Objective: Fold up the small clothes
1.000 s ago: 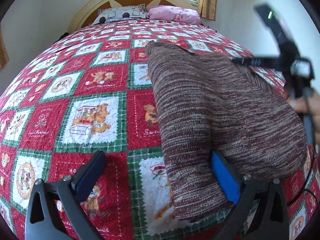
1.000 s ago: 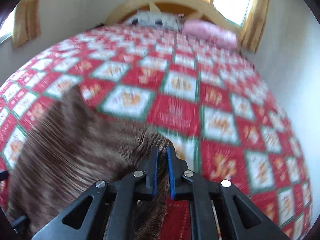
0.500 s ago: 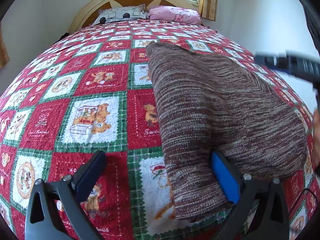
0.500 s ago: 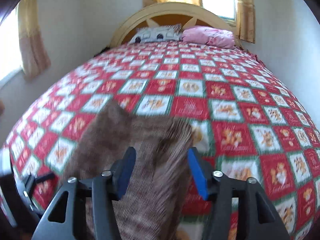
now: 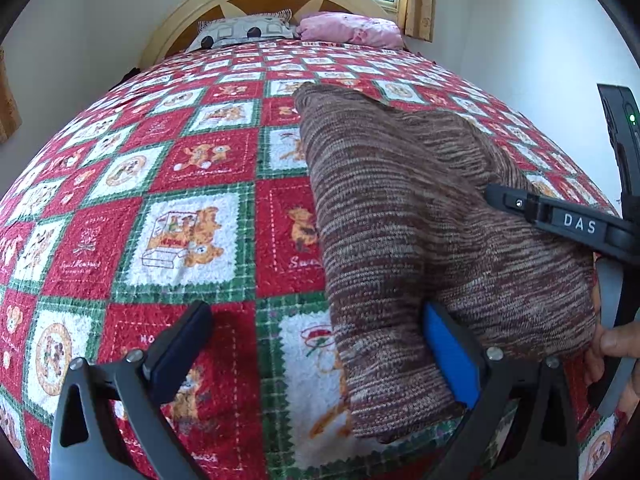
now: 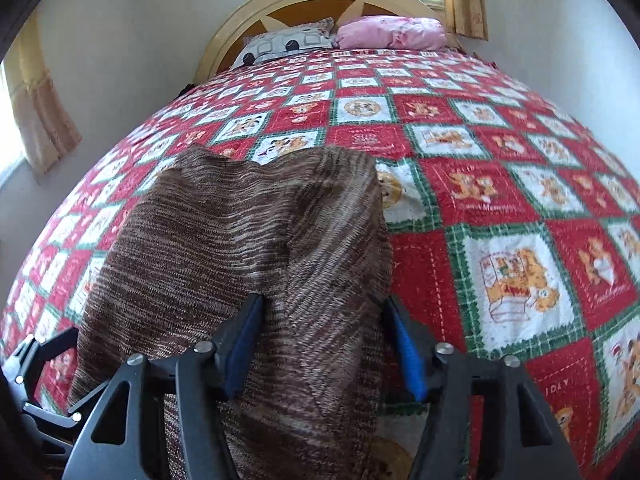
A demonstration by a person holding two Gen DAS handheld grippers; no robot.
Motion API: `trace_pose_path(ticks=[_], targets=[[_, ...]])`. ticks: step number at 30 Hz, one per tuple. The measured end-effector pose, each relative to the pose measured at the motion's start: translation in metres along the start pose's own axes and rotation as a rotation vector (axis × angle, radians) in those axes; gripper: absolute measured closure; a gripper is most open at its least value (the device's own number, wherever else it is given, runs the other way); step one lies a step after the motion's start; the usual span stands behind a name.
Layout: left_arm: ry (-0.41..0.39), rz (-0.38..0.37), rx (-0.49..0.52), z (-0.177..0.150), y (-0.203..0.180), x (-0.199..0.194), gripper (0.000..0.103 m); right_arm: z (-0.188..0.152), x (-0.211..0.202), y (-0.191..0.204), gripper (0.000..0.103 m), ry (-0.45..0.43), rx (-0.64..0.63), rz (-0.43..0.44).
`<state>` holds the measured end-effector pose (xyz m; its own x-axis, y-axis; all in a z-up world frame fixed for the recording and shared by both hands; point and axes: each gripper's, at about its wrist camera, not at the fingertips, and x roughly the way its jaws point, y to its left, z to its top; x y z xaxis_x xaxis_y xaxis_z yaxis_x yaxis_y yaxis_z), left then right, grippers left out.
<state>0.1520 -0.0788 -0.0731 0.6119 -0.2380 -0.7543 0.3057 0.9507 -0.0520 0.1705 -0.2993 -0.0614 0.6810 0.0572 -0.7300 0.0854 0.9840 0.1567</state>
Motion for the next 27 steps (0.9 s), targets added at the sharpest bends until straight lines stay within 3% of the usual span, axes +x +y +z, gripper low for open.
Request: trace_pose_path(ticks=[6, 9, 13, 15, 17, 20, 22, 23, 25, 27], targets=[[-0.004, -0.029, -0.028, 0.000, 0.005, -0.004, 0.000, -0.005, -0.020, -0.006, 0.040, -0.019, 0.047, 0.018], [-0.013, -0.124, -0.070, 0.007, 0.023, -0.018, 0.006, -0.012, -0.038, -0.023, 0.036, -0.053, 0.176, 0.060], [-0.117, -0.148, -0.133, 0.039, 0.041, -0.038, 0.008, -0.008, -0.043, -0.054, 0.033, -0.054, 0.384, 0.165], [-0.116, -0.175, -0.160, 0.059, 0.046, -0.033, 0.007, 0.000, -0.030, -0.060, 0.031, -0.023, 0.440, 0.175], [-0.066, -0.227, -0.209, 0.077, 0.048, -0.014, 0.007, 0.006, -0.018, -0.057, 0.031, -0.003, 0.420, 0.171], [0.054, -0.312, -0.276, 0.084, 0.040, 0.024, 0.009, 0.008, -0.010, -0.032, 0.029, -0.016, 0.266, 0.100], [0.143, -0.347, -0.265, 0.078, 0.027, 0.047, 0.027, 0.004, -0.008, -0.012, 0.028, -0.016, 0.128, 0.067], [0.178, -0.331, -0.254, 0.073, 0.021, 0.058, 0.028, 0.001, -0.006, -0.005, 0.028, -0.004, 0.084, 0.078], [0.107, -0.287, -0.192, 0.069, 0.009, 0.054, 0.028, 0.000, -0.005, 0.005, 0.029, 0.000, 0.022, 0.068], [0.088, -0.245, -0.133, 0.067, -0.001, 0.052, 0.030, 0.000, -0.002, 0.009, 0.031, 0.004, 0.008, 0.069]])
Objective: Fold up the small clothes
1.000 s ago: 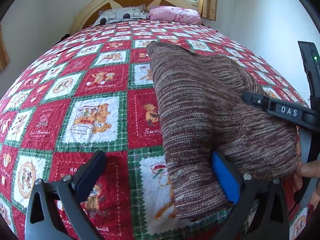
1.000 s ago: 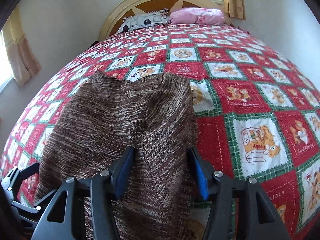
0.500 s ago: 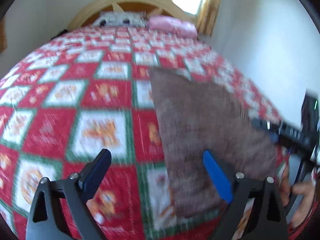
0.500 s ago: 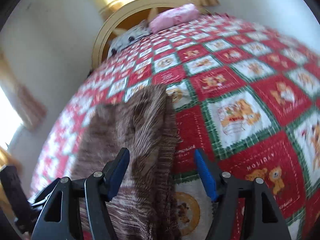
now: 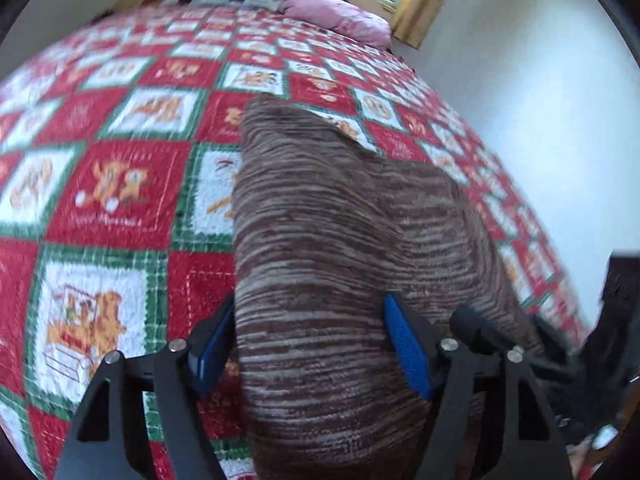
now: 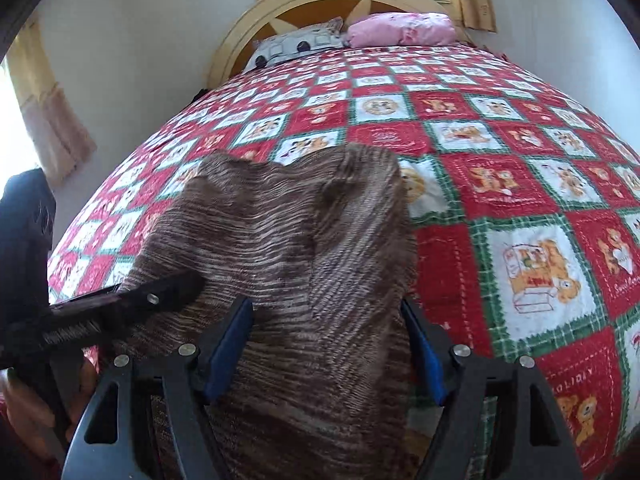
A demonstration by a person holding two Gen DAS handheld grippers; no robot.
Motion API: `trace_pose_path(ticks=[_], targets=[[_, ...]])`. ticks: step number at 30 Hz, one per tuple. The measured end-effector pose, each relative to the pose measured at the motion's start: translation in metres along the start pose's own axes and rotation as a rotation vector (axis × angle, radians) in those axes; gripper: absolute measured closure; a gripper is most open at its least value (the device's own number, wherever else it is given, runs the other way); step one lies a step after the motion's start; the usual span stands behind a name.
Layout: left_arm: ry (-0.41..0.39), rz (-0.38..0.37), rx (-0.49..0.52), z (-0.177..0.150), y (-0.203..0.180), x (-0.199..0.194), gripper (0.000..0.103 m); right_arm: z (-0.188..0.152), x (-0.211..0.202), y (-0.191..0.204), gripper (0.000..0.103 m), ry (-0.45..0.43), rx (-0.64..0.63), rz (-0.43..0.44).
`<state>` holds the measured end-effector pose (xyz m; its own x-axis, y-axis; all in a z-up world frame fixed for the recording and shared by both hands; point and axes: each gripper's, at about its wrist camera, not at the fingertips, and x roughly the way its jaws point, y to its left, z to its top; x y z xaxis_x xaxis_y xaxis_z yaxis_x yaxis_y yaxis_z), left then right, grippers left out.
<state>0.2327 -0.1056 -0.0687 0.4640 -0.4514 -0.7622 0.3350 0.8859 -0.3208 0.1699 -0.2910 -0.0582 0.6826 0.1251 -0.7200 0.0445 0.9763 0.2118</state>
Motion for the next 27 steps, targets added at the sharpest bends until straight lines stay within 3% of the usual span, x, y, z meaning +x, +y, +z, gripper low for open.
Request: trace_pose_path(ticks=[3, 8, 10, 11, 14, 20, 27], targets=[[-0.015, 0.010, 0.022, -0.002, -0.004, 0.001, 0.032, 0.001, 0.005, -0.003, 0.032, 0.009, 0.021, 0.015], [-0.024, -0.009, 0.030, -0.001, -0.002, 0.002, 0.046, -0.001, 0.005, -0.008, 0.032, 0.016, 0.040, 0.029], [-0.029, -0.033, 0.029, 0.000, 0.000, -0.001, 0.061, 0.000, 0.005, -0.004, 0.045, 0.020, 0.024, 0.002], [-0.029, -0.040, 0.020, -0.001, -0.001, -0.001, 0.062, -0.001, 0.004, -0.001, 0.056, 0.018, 0.014, 0.011], [-0.029, -0.040, -0.003, -0.001, -0.001, -0.004, 0.068, -0.001, 0.002, 0.001, 0.066, 0.007, 0.014, 0.017], [-0.075, 0.078, 0.095, -0.005, -0.019, -0.028, 0.072, -0.003, -0.015, 0.013, 0.075, -0.028, 0.055, 0.047], [-0.107, 0.174, 0.123, -0.021, -0.009, -0.062, 0.072, -0.014, -0.040, 0.049, 0.079, -0.086, 0.060, 0.128]])
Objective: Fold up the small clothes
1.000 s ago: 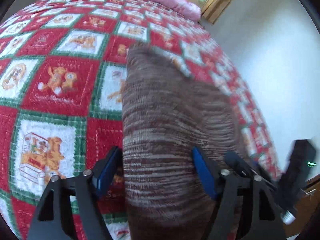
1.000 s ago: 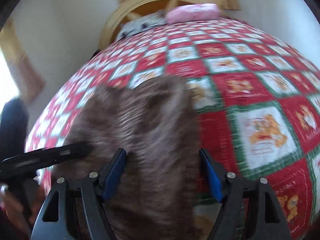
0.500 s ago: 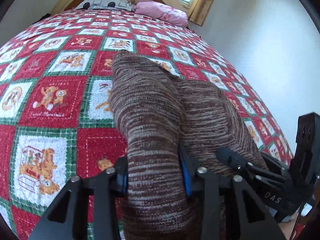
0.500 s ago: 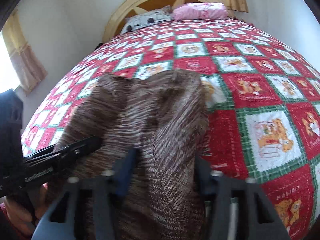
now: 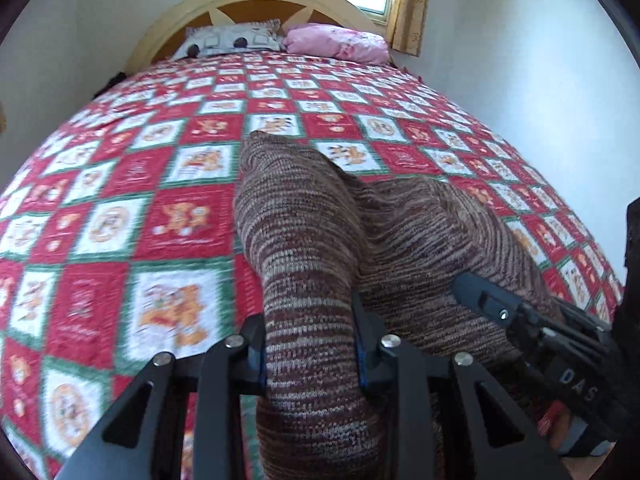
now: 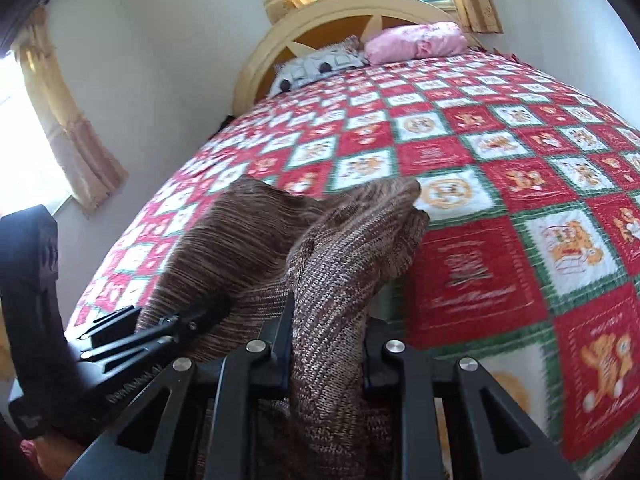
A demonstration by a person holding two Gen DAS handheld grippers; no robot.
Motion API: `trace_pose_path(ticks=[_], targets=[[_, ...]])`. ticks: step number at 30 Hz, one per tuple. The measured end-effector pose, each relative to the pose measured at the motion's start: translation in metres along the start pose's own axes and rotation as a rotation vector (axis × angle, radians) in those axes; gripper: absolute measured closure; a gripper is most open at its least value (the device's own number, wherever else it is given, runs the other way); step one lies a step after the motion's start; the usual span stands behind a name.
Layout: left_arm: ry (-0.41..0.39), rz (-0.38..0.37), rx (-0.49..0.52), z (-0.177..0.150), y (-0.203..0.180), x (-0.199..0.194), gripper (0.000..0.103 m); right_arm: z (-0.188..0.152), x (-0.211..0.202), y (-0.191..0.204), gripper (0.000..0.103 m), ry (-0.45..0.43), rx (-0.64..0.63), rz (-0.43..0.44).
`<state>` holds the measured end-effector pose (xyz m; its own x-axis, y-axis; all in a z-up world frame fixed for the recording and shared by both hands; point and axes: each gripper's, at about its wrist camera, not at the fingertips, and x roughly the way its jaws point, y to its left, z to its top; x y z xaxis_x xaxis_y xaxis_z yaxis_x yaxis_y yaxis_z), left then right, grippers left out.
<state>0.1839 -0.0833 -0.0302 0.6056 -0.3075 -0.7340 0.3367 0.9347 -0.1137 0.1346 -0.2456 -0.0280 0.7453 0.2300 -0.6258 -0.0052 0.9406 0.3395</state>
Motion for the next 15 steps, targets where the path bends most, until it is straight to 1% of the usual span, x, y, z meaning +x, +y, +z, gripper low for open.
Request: trace_pose_path(ticks=[3, 8, 15], targets=[[-0.008, 0.033, -0.003, -0.009, 0.013, -0.012, 0.072, -0.008, 0.000, 0.021, 0.079, 0.005, -0.020, 0.021], [-0.008, 0.077, -0.039, -0.020, 0.040, -0.029, 0.072, -0.018, 0.004, 0.052, 0.079, 0.032, -0.052, 0.070], [-0.025, 0.164, -0.087, -0.029, 0.080, -0.044, 0.072, -0.025, 0.025, 0.107, 0.079, 0.066, -0.130, 0.138]])
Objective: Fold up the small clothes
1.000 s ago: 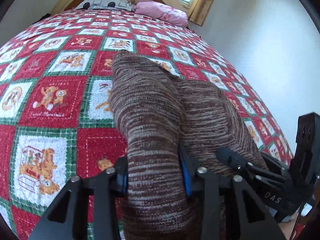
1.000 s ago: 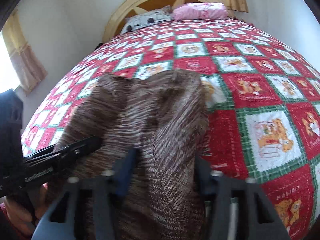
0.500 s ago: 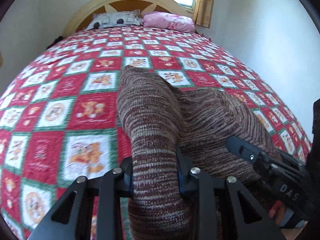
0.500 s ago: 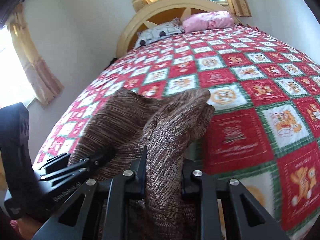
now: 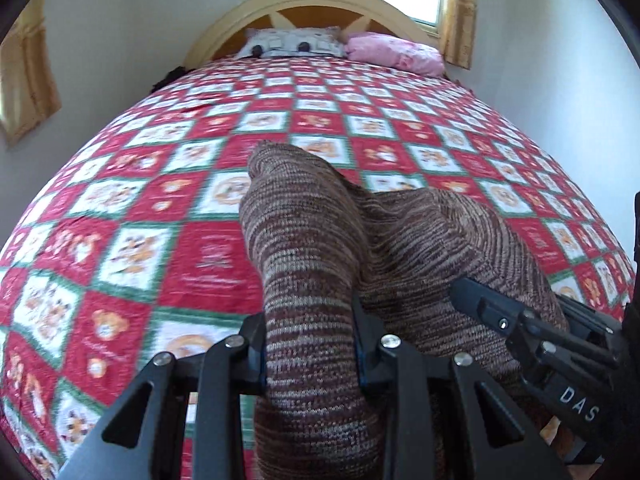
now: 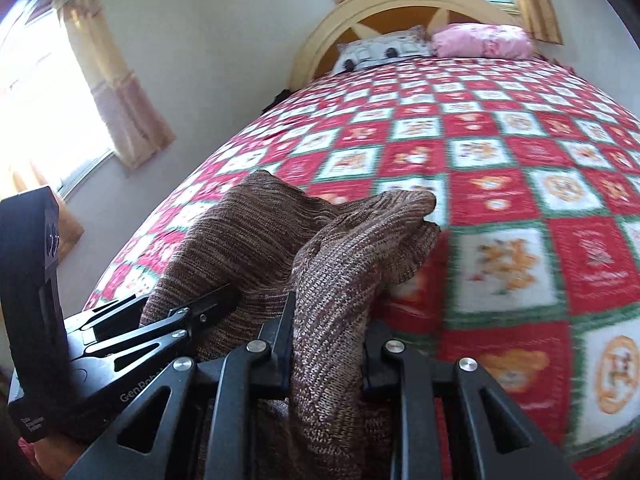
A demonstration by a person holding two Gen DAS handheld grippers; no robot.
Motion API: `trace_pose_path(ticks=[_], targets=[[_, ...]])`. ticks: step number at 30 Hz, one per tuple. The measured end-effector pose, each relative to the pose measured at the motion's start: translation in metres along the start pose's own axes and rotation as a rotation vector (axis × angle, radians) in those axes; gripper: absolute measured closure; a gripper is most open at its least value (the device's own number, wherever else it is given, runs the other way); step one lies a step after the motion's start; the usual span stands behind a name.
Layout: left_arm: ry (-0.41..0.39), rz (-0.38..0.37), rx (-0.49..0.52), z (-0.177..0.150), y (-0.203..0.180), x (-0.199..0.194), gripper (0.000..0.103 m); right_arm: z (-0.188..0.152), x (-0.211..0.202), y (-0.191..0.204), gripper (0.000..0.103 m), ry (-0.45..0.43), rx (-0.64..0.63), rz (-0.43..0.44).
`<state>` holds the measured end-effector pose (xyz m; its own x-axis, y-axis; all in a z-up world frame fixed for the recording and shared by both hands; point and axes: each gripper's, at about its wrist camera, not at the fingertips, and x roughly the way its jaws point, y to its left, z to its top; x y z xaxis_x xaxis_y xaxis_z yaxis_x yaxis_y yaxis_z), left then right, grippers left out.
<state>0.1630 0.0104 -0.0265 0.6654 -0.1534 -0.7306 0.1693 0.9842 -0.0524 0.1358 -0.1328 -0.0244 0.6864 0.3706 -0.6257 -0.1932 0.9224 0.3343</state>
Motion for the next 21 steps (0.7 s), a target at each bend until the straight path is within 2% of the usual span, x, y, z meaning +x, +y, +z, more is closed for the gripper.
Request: trace_pose_path(ticks=[10, 14, 16, 19, 21], targets=[[-0.071, 0.156, -0.122, 0.011, 0.086, -0.012, 0.072, 0.030, 0.051, 0.084, 0.079, -0.020, -0.156, 0.116], [-0.092, 0.226, -0.156, 0.014, 0.115, -0.006, 0.072, 0.034, 0.080, 0.115, 0.079, -0.040, -0.269, 0.111], [-0.079, 0.269, -0.154, 0.011, 0.125, 0.005, 0.072, 0.031, 0.104, 0.122, 0.079, -0.007, -0.288, 0.098], [-0.010, 0.271, -0.195, -0.002, 0.141, 0.027, 0.070, 0.025, 0.138, 0.122, 0.079, 0.072, -0.300, 0.057], [-0.019, 0.262, -0.221, -0.009, 0.145, 0.030, 0.066, 0.028, 0.140, 0.116, 0.079, 0.092, -0.274, 0.074]])
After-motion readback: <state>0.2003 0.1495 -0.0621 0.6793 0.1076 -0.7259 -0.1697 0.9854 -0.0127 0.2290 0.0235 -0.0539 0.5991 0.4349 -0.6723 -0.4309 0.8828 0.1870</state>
